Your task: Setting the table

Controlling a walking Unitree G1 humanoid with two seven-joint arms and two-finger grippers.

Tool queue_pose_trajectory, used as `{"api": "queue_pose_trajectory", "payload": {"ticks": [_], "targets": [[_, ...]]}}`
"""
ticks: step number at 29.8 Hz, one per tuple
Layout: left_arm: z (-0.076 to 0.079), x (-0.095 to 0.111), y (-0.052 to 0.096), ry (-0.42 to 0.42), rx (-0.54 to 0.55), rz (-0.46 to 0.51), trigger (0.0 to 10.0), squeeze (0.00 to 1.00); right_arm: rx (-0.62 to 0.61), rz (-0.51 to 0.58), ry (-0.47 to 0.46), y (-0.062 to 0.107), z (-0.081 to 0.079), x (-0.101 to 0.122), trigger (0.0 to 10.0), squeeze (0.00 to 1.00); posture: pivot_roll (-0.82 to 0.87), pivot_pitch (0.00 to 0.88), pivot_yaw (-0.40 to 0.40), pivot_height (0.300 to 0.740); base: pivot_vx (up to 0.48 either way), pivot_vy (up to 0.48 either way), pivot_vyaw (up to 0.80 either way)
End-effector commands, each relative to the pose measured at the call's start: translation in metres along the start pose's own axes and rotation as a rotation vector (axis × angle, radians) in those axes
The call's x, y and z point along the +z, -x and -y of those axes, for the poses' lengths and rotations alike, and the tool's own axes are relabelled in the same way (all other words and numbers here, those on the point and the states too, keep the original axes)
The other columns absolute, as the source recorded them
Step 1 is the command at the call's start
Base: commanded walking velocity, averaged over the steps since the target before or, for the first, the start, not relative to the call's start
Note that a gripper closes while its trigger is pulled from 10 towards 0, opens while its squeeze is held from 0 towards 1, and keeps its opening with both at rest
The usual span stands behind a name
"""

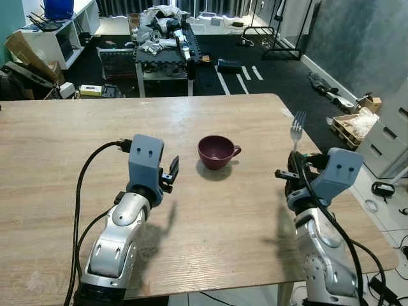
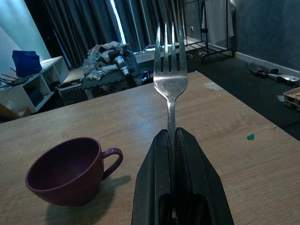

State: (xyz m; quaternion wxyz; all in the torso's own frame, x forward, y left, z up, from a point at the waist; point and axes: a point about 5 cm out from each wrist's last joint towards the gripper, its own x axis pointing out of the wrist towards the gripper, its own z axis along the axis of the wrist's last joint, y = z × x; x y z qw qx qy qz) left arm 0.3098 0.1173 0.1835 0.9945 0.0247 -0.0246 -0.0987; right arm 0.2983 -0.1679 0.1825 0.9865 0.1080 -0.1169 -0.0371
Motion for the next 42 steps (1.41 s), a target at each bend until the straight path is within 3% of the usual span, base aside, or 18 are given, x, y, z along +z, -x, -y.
{"api": "queue_pose_trajectory", "payload": {"ticks": [1, 35, 42], "targets": [[-0.0008, -0.0038, 0.0003, -0.008, 0.004, -0.012, 10.0, 0.00, 0.000, 0.001, -0.003, -0.0006, 0.0002, -0.0015, 10.0, 0.00, -0.03, 0.000, 0.055, 0.740, -0.311, 0.000, 0.00], [0.0010, -0.0024, -0.0022, -0.008, -0.001, -0.006, 10.0, 0.00, -0.009, -0.001, -0.003, -0.0021, 0.0021, -0.0035, 10.0, 0.00, -0.03, 0.000, 0.058, 0.740, -0.384, 0.000, 0.00], [0.0012, -0.0025, -0.0025, -0.006, 0.001, -0.006, 10.0, 0.00, -0.008, -0.001, -0.006, -0.0021, 0.0022, -0.0036, 10.0, 0.00, -0.04, 0.000, 0.058, 0.740, -0.103, 0.000, 0.00]]}}
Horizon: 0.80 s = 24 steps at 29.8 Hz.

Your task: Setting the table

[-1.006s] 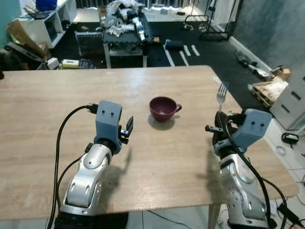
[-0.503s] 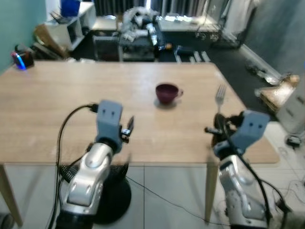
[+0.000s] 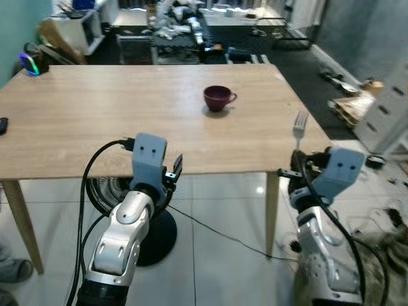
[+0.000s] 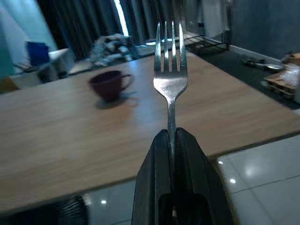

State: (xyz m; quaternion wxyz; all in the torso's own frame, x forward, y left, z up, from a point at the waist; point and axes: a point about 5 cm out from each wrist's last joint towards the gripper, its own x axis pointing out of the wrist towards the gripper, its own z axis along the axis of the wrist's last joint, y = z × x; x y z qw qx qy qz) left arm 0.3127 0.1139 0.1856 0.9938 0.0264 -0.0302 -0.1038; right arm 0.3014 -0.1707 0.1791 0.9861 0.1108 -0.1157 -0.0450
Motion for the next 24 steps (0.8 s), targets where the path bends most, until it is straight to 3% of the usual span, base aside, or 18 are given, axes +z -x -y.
{"api": "queue_pose_trajectory", "payload": {"ticks": [1, 8, 24], "targets": [[-0.0015, -0.0049, 0.0013, -0.001, 0.011, -0.018, 10.0, 0.00, 0.009, -0.002, -0.004, 0.0006, -0.0013, -0.0006, 10.0, 0.00, -0.04, 0.000, 0.058, 0.740, 0.000, 0.000, 0.00], [-0.0005, -0.0058, 0.0012, 0.003, 0.008, -0.021, 10.0, 0.00, 0.008, -0.009, -0.018, 0.0007, -0.0008, -0.0012, 10.0, 0.00, -0.04, 0.000, 0.059, 0.740, 0.000, 0.000, -0.64], [0.0018, -0.0068, 0.0011, 0.003, -0.008, -0.021, 10.0, 0.00, 0.014, -0.011, -0.017, 0.0017, -0.0009, -0.0013, 10.0, 0.00, -0.05, 0.000, 0.063, 0.740, 0.000, 0.000, -0.15]]}}
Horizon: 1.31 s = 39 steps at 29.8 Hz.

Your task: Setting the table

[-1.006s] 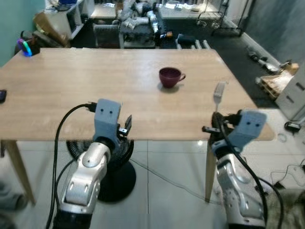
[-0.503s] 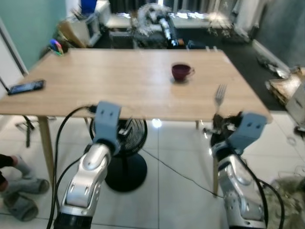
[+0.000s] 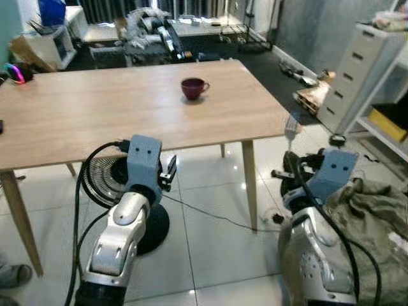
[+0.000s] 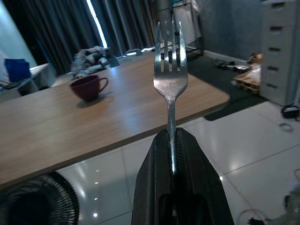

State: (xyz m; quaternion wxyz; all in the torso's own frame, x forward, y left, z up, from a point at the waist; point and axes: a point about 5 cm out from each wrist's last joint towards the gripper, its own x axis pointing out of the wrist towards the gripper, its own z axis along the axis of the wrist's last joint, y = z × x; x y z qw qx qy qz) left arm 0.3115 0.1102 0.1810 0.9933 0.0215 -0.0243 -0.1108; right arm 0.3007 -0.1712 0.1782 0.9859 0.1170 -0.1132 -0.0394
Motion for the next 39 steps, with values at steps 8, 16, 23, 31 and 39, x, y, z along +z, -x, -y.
{"api": "queue_pose_trajectory", "payload": {"ticks": [8, 16, 23, 31, 39], "targets": [[-0.002, -0.005, 0.002, -0.012, 0.004, -0.019, 10.0, 0.00, 0.003, -0.016, -0.003, 0.003, -0.001, -0.004, 10.0, 0.00, -0.04, 0.000, 0.065, 0.740, 0.000, 0.000, -0.30], [-0.005, -0.019, 0.008, -0.019, 0.006, -0.073, 10.0, 0.00, 0.019, -0.048, 0.045, 0.008, 0.003, -0.013, 10.0, 0.00, -0.04, 0.000, 0.066, 0.740, 0.000, 0.000, 0.00], [-0.019, -0.079, 0.033, -0.059, 0.034, -0.278, 10.0, 0.00, 0.142, -0.405, 0.167, 0.045, 0.022, -0.090, 10.0, 0.00, -0.04, 0.000, 0.067, 0.740, 0.000, 0.000, -0.11], [-0.050, -0.142, 0.074, -0.069, 0.131, -0.518, 10.0, 0.00, 0.223, -0.565, 0.189, 0.074, 0.024, -0.124, 10.0, 0.00, -0.02, 0.000, 0.051, 0.740, 0.000, 0.000, -0.80], [-0.055, -0.162, 0.085, -0.046, 0.151, -0.593, 10.0, 0.00, 0.215, -0.591, 0.192, 0.075, 0.025, -0.135, 10.0, 0.00, -0.02, 0.000, 0.050, 0.740, 0.000, 0.000, -0.80]]}}
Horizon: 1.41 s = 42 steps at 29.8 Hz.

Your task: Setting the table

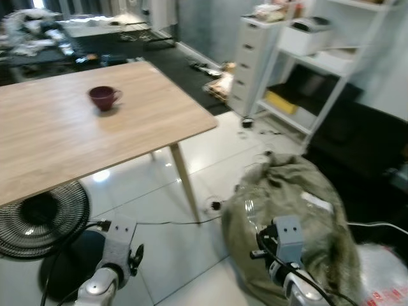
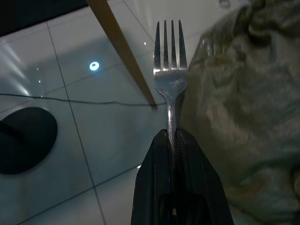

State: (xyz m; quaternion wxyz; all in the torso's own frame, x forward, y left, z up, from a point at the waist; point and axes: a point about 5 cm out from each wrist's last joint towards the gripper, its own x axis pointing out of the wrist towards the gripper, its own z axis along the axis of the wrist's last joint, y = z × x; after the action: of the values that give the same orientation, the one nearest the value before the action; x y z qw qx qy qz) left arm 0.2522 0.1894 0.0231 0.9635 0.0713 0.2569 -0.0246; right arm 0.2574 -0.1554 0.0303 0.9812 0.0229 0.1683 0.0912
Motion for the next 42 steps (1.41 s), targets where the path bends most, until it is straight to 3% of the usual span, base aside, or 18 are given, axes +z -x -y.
{"api": "queue_pose_trajectory", "payload": {"ticks": [1, 5, 19, 26, 31, 42], "targets": [[0.002, -0.008, 0.000, -0.012, -0.005, -0.018, 10.0, 0.00, -0.006, -0.016, 0.016, -0.001, 0.002, -0.005, 10.0, 0.00, -0.02, 0.000, 0.050, 0.740, 0.000, 0.000, -0.80], [0.005, -0.014, -0.001, -0.011, -0.015, -0.035, 10.0, 0.00, -0.030, -0.090, 0.083, 0.000, 0.004, -0.018, 10.0, 0.00, -0.03, 0.000, 0.046, 0.740, 0.000, 0.000, -0.80], [0.011, -0.008, -0.007, -0.063, -0.051, 0.026, 10.0, 0.00, -0.147, -0.122, 0.074, 0.010, 0.030, -0.033, 10.0, 0.00, -0.04, 0.000, 0.041, 0.740, 0.000, 0.000, -0.80], [0.018, 0.002, -0.009, -0.095, -0.092, 0.066, 10.0, 0.00, -0.163, -0.103, 0.064, 0.009, 0.032, -0.031, 10.0, 0.00, -0.05, 0.000, 0.045, 0.740, 0.000, 0.000, -0.80], [0.023, 0.010, -0.008, -0.069, -0.136, 0.103, 10.0, 0.00, -0.168, -0.095, 0.060, 0.009, 0.032, -0.030, 10.0, 0.00, -0.05, 0.000, 0.045, 0.740, 0.000, 0.000, -0.80], [0.030, 0.013, -0.008, -0.094, -0.184, 0.122, 10.0, 0.00, -0.178, -0.082, 0.055, 0.010, 0.032, -0.029, 10.0, 0.00, -0.06, 0.002, 0.053, 0.740, 0.000, 0.000, -0.80]]}}
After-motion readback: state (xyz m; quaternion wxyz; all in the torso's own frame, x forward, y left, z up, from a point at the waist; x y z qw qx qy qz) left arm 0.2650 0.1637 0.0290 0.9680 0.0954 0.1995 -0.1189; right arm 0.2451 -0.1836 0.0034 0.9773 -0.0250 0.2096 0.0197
